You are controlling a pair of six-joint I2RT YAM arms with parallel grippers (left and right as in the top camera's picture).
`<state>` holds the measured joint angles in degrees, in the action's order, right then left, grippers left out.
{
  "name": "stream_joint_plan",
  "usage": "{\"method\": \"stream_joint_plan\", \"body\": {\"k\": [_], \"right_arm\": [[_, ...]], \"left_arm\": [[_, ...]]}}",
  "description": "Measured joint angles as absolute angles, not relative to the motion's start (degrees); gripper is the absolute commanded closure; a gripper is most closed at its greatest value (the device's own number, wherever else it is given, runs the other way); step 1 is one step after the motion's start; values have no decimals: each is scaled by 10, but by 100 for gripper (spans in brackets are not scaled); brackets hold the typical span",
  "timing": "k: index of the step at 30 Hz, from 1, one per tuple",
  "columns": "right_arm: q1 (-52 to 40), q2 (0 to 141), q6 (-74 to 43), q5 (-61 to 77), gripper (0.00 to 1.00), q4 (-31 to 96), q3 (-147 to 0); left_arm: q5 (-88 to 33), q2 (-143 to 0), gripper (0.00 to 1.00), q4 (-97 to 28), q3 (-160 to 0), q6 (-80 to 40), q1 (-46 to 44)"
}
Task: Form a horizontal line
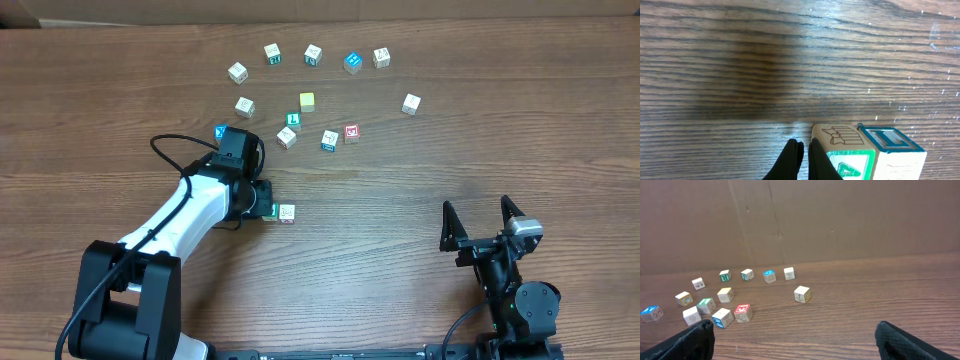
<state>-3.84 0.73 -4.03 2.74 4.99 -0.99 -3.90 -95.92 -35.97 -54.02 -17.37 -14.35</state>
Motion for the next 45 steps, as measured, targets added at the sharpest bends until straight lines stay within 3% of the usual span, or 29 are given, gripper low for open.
{"method": "stream_joint_plan", "body": {"k": [15,31,45], "right_arm": [[-38,7,-40,27,0,50,-10],[-38,7,-40,27,0,50,-10],[-38,7,-40,27,0,50,-10]], "left_arm": [[-41,-959,94,-357,-540,-174,-153],[-5,-959,91,-239,-539,-164,-153],[-52,-959,96,-205,-539,-163,-153]]}}
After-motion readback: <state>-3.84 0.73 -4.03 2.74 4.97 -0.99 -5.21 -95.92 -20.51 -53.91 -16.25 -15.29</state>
